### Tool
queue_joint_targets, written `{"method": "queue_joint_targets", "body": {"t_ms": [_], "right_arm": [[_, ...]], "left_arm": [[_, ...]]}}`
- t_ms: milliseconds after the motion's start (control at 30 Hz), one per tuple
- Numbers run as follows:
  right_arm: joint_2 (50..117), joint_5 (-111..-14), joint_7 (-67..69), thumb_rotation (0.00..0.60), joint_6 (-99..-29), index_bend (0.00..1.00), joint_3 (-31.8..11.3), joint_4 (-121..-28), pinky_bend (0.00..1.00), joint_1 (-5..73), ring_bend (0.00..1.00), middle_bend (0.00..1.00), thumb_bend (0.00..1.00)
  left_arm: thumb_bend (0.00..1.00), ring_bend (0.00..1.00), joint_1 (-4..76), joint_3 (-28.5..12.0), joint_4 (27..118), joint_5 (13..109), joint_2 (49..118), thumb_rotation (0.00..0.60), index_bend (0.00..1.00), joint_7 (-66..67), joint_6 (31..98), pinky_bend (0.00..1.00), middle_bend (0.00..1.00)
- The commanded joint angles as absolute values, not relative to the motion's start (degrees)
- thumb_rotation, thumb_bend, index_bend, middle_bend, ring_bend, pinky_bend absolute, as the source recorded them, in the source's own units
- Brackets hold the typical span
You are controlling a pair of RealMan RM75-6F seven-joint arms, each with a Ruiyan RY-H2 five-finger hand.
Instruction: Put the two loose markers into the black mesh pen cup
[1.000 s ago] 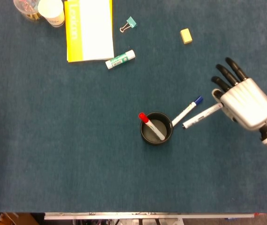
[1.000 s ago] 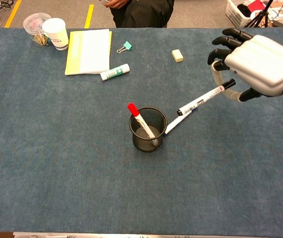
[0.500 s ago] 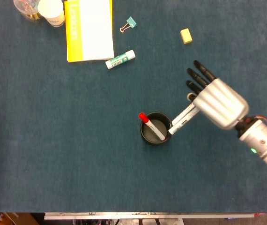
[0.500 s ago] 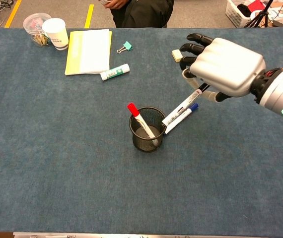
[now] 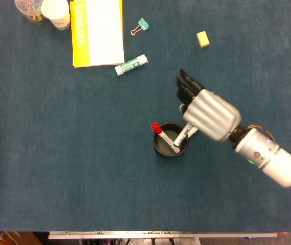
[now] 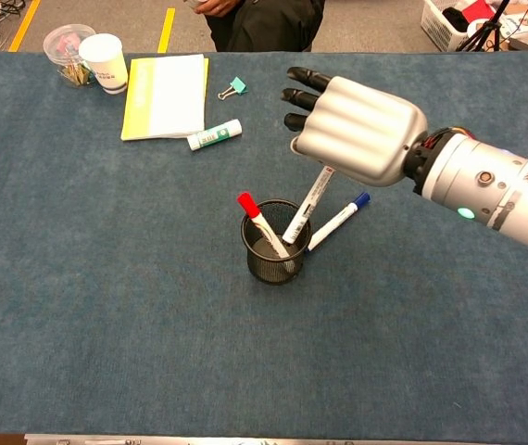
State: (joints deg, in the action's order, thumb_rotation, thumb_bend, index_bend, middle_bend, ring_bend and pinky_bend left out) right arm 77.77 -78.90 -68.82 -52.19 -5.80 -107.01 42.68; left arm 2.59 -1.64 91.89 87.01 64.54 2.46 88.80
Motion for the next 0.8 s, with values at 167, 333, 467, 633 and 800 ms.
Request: {"method": "queue_joint_targets", "body": {"t_ms": [167,333,467,633,800], "right_arm": [[81.1,-81.5,-71.5,0.6,-52.8,0.6,-5.7,-105.6,0.0,45.4,0.11,0.31,0.31],[82.8,-85.0,-73.6,0.6,-52.6,0.6,-5.0,-103.5,0.0,47.2,0.11,0.31,0.31],[82.3,-86.4,-75.0,0.6,-52.3,0.6,-4.3,-103.1,0.0,47.8,0.1,0.31,0.31],[81.1,-87.4,-75.9,0.6,-52.2,0.6,-3.8,-103.6,0.0,48.2,0.09,0.31,0.3],[80.6,-88.7,-76.9,0.6,-51.2,0.6,-3.3,-103.6,0.0,49.0,0.07,0.31,0.31]], "left_arm": [[0.15,0.18,2.3,-1.7,91.7,86.9,64.4,0.6,0.18,2.0,89.0,0.15,0.18],[0.15,0.18,2.0,-1.8,91.4,86.6,64.2,0.6,0.18,1.6,89.3,0.15,0.18],[0.15,0.18,1.8,-1.8,91.3,86.3,64.2,0.6,0.18,1.4,89.3,0.15,0.18],[0.15,0.18,1.8,-1.7,91.1,86.4,64.3,0.6,0.18,1.3,89.0,0.15,0.18],[0.15,0.18,1.8,-1.8,91.3,86.5,64.3,0.6,0.18,1.6,89.1,0.15,0.18]]}}
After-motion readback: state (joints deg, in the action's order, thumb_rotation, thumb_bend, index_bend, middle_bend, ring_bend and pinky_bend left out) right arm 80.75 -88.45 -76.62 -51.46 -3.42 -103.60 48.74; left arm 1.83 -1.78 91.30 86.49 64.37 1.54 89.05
